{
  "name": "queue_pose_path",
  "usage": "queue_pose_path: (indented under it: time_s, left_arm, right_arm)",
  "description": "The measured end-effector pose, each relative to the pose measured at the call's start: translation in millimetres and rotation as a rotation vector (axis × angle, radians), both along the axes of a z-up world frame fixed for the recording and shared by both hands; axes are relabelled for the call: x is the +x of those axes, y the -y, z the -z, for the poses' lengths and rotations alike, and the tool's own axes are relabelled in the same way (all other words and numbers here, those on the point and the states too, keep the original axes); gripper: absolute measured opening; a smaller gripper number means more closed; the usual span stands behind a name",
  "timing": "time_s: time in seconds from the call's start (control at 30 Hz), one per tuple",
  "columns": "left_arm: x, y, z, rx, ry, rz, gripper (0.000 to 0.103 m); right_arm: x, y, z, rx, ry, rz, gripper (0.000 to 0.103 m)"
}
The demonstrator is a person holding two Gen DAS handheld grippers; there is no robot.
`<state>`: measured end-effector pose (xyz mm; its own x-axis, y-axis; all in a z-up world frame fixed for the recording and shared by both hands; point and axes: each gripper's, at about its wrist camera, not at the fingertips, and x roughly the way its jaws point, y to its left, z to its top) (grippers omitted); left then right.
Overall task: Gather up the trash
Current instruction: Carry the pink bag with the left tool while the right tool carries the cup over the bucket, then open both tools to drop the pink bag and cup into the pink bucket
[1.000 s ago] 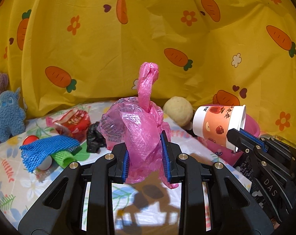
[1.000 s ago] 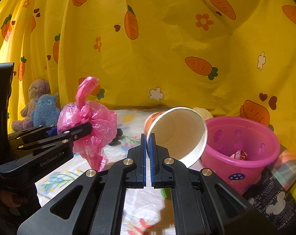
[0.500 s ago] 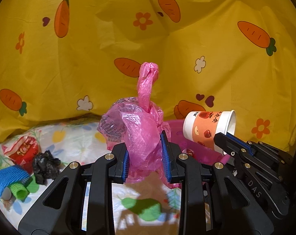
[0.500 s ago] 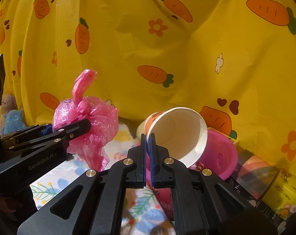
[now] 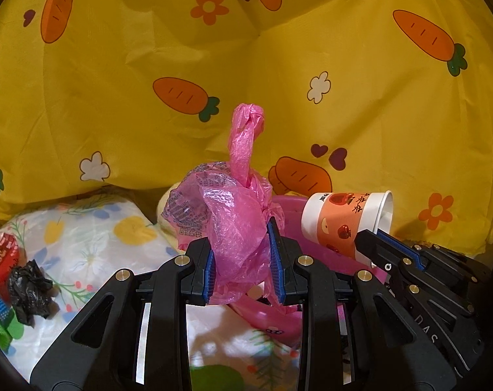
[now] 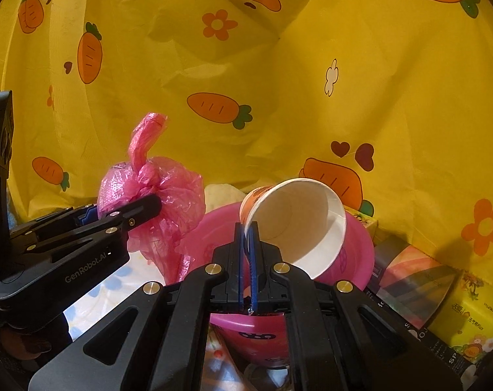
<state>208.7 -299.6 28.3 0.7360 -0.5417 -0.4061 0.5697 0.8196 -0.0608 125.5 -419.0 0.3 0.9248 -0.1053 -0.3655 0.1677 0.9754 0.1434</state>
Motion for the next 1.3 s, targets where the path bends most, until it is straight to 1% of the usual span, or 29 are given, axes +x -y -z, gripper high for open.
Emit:
queue_pose_path:
  time_s: [0.2,0.3,0.33,0.43,0.67,0.8,0.9,0.97,1.0,1.03,1.07,1.13,1.2,1.27,1.3]
  left_arm:
    - [13,11,9,-0.002,-0.03,0.034,0.027]
    - [20,18,15,0.003,-0.054,0.045,0.027]
    - [22,19,17,0.003,-0.061,0.05,0.027]
    - [28,23,23,-0.005,-0.099,0.07,0.027]
    - [38,29,36,0.009,-0.138,0.077,0.027]
    - [40,31,39,0.019,-0.14,0.087,0.028]
    - [41,33,41,0.025,-0.144,0.086,0.037]
    - [41,33,42,0.026,-0.131,0.072,0.06]
    - [41,31,42,0.019,-0.124,0.064,0.064]
    - [41,29,42,0.012,-0.122,0.059,0.072]
    - [42,27,41,0.002,-0.123,0.051,0.076]
    - [44,23,41,-0.015,-0.132,0.044,0.081]
    - [44,21,40,-0.021,-0.137,0.048,0.085]
    - [43,21,40,-0.021,-0.131,0.044,0.091]
    - [43,21,39,-0.021,-0.128,0.043,0.091]
  right_arm:
    - [10,7,7,-0.002,-0.011,0.009,0.004]
    - [16,10,9,0.014,-0.024,0.019,0.004]
    - [18,11,11,0.019,-0.037,0.042,0.004]
    - [25,16,14,0.042,-0.054,0.039,0.004]
    - [33,19,21,0.047,-0.078,0.044,0.004]
    - [36,23,24,0.06,-0.087,0.05,0.004]
    - [38,27,27,0.082,-0.089,0.052,0.005]
    - [38,29,28,0.087,-0.09,0.055,0.006]
    - [38,30,29,0.089,-0.091,0.056,0.011]
    - [38,31,29,0.092,-0.089,0.059,0.022]
    - [36,32,29,0.094,-0.084,0.067,0.026]
    - [33,36,29,0.104,-0.072,0.079,0.037]
    - [31,39,29,0.113,-0.064,0.091,0.043]
    - [30,41,28,0.105,-0.061,0.104,0.044]
    - [29,41,27,0.1,-0.06,0.113,0.047]
